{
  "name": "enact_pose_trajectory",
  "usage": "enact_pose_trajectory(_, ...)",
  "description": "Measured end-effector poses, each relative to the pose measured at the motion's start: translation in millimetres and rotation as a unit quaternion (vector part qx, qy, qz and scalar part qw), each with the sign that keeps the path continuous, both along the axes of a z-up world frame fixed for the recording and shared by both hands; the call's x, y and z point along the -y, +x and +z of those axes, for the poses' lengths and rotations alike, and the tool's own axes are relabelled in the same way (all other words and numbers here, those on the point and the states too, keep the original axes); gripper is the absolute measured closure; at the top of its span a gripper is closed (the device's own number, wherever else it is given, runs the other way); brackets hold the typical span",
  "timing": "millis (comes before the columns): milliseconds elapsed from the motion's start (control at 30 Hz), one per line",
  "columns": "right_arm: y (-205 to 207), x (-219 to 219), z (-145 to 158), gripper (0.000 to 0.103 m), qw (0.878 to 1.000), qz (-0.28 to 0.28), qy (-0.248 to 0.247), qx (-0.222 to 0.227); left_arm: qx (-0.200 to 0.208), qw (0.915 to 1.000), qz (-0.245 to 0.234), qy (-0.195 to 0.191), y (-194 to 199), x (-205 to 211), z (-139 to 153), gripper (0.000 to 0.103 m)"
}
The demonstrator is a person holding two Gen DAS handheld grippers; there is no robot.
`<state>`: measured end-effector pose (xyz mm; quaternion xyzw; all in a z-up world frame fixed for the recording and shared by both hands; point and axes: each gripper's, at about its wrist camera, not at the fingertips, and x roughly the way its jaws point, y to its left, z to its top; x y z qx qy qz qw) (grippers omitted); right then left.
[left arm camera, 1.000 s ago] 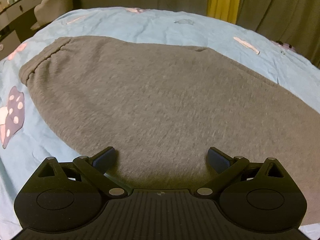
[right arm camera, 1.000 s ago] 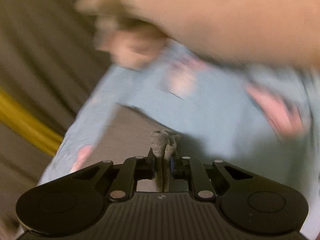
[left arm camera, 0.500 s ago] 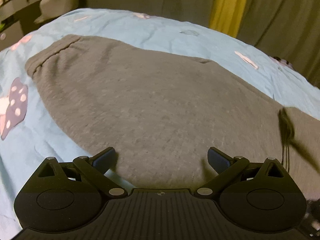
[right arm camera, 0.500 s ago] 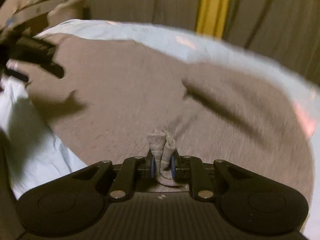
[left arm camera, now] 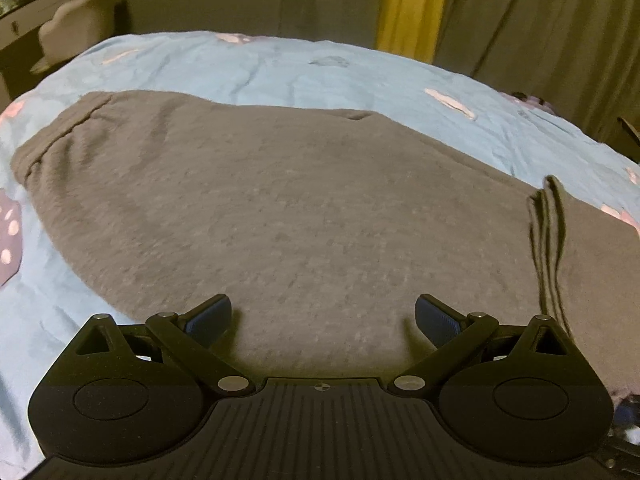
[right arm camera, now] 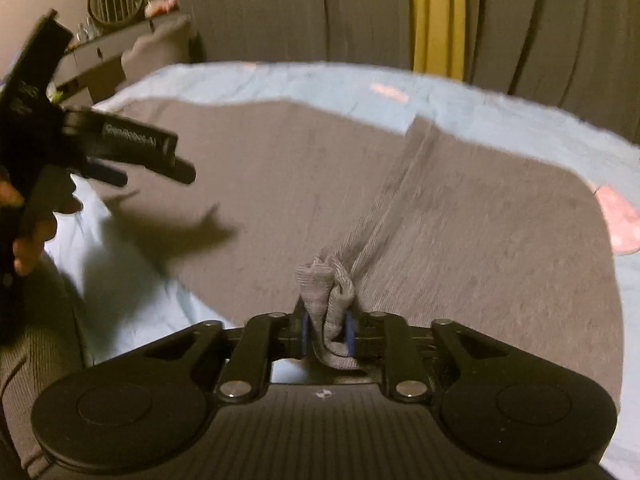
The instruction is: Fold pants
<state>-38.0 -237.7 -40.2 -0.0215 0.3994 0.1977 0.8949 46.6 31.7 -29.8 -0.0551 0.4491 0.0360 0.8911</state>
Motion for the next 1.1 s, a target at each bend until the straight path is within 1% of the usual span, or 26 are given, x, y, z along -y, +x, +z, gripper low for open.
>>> enact_pose_trajectory(33,-0.9,8.2,4.8,0.064,1.000,-0.002,0.023,-0.004,-0.001,0.9999,-0.011,-0.001,0.5,3.4,0.8,0.001)
enact_pose_trajectory(67,-4.4,16.2,11.4,0.053,0.998,-0.006,0.055,-0.002,-0.002,0.9997,-0.024,-0.001,0.5,8.1,2.2,0.001)
enact_pose_trajectory(100,-8.5,28.6,20.7,0.025,0.996,-0.017,0.087,0.010,-0.001,0.9994,-0.035,-0.003,0.7,13.1,3.5,0.001)
enact_pose_trajectory(133,-14.0,42.8,29.8,0.007,0.993,-0.039,0.110,0.028,-0.001,0.9989,-0.047,-0.006,1.0,19.3,4.9,0.001)
enact_pose_trajectory(233,-24.3,79.9,42.6,0.005,0.984,-0.112,0.124,0.063,-0.016,0.9959,-0.082,-0.037,4.2,42.5,4.3,0.001)
enact_pose_trajectory(267,-27.6,92.8,42.5,0.005,0.979,-0.147,0.118,0.074,-0.025,0.9933,-0.099,-0.053,7.6,53.4,2.7,0.001)
enact_pose_trajectory(300,-32.3,107.3,39.7,0.004,0.971,-0.198,0.103,0.091,-0.034,0.9902,-0.118,-0.066,11.4,63.5,0.7,0.001)
enact_pose_trajectory(333,-32.1,118.2,36.7,0.004,0.961,-0.242,0.102,0.089,-0.045,0.9856,-0.142,-0.080,17.1,76.8,-2.2,0.001)
enact_pose_trajectory(367,-31.0,133.3,32.6,0.004,0.947,-0.285,0.132,0.072,-0.055,0.9813,-0.160,-0.091,23.3,88.0,-4.9,0.001)
enact_pose_trajectory(400,-30.7,148.5,26.6,0.004,0.933,-0.309,0.178,0.054,-0.064,0.9775,-0.174,-0.102,29.7,96.6,-7.8,0.001)
enact_pose_trajectory(433,-29.4,157.0,21.4,0.004,0.925,-0.323,0.197,0.041,-0.079,0.9718,-0.190,-0.115,38.0,107.0,-13.0,0.001)
enact_pose_trajectory(467,-27.2,160.1,17.2,0.004,0.921,-0.340,0.190,0.028,-0.093,0.9679,-0.199,-0.122,44.7,114.3,-18.5,0.001)
enact_pose_trajectory(533,-21.0,156.9,13.1,0.004,0.925,-0.337,0.177,0.008,-0.121,0.9664,-0.197,-0.112,56.3,125.6,-30.0,0.002)
enact_pose_trajectory(600,-18.3,149.4,13.0,0.004,0.935,-0.320,0.155,0.005,-0.114,0.9683,-0.200,-0.097,59.4,131.0,-31.4,0.003)
enact_pose_trajectory(633,-17.9,148.2,13.0,0.004,0.938,-0.316,0.145,0.001,-0.109,0.9689,-0.198,-0.100,61.0,131.0,-30.5,0.004)
enact_pose_trajectory(700,-10.4,147.7,5.6,0.004,0.936,-0.325,0.135,-0.017,-0.104,0.9687,-0.193,-0.117,61.5,130.7,-29.3,0.011)
enact_pose_trajectory(733,-3.8,149.0,0.9,0.004,0.932,-0.336,0.134,-0.026,-0.097,0.9678,-0.196,-0.125,61.2,131.2,-28.5,0.027)
enact_pose_trajectory(767,-2.8,153.4,-2.1,0.004,0.926,-0.348,0.140,-0.033,-0.096,0.9674,-0.200,-0.122,62.9,133.2,-29.6,0.040)
enact_pose_trajectory(800,-3.1,158.9,-4.7,0.004,0.919,-0.362,0.151,-0.041,-0.097,0.9671,-0.204,-0.118,64.1,134.8,-30.0,0.044)
enact_pose_trajectory(833,0.6,163.1,-7.8,0.004,0.913,-0.371,0.161,-0.047,-0.096,0.9656,-0.210,-0.120,67.2,135.4,-29.4,0.053)
enact_pose_trajectory(867,-0.8,167.3,-9.8,0.004,0.908,-0.379,0.174,-0.052,-0.098,0.9633,-0.214,-0.130,71.2,135.6,-29.0,0.071)
enact_pose_trajectory(900,-3.5,170.1,-10.2,0.004,0.905,-0.382,0.181,-0.054,-0.103,0.9606,-0.213,-0.147,73.6,134.8,-27.7,0.074)
enact_pose_trajectory(967,-2.6,170.4,-11.9,0.004,0.904,-0.382,0.183,-0.052,-0.100,0.9583,-0.207,-0.170,76.8,135.2,-26.8,0.074)
enact_pose_trajectory(1000,-2.9,168.4,-11.6,0.004,0.907,-0.379,0.179,-0.051,-0.103,0.9573,-0.204,-0.177,79.2,134.9,-30.1,0.071)
enact_pose_trajectory(1033,-1.4,166.7,-12.2,0.004,0.909,-0.376,0.174,-0.052,-0.112,0.9574,-0.196,-0.180,82.0,133.0,-35.1,0.061)
enact_pose_trajectory(1100,-0.4,162.7,-12.0,0.004,0.912,-0.372,0.165,-0.057,-0.115,0.9560,-0.184,-0.198,84.8,132.2,-43.2,0.060)
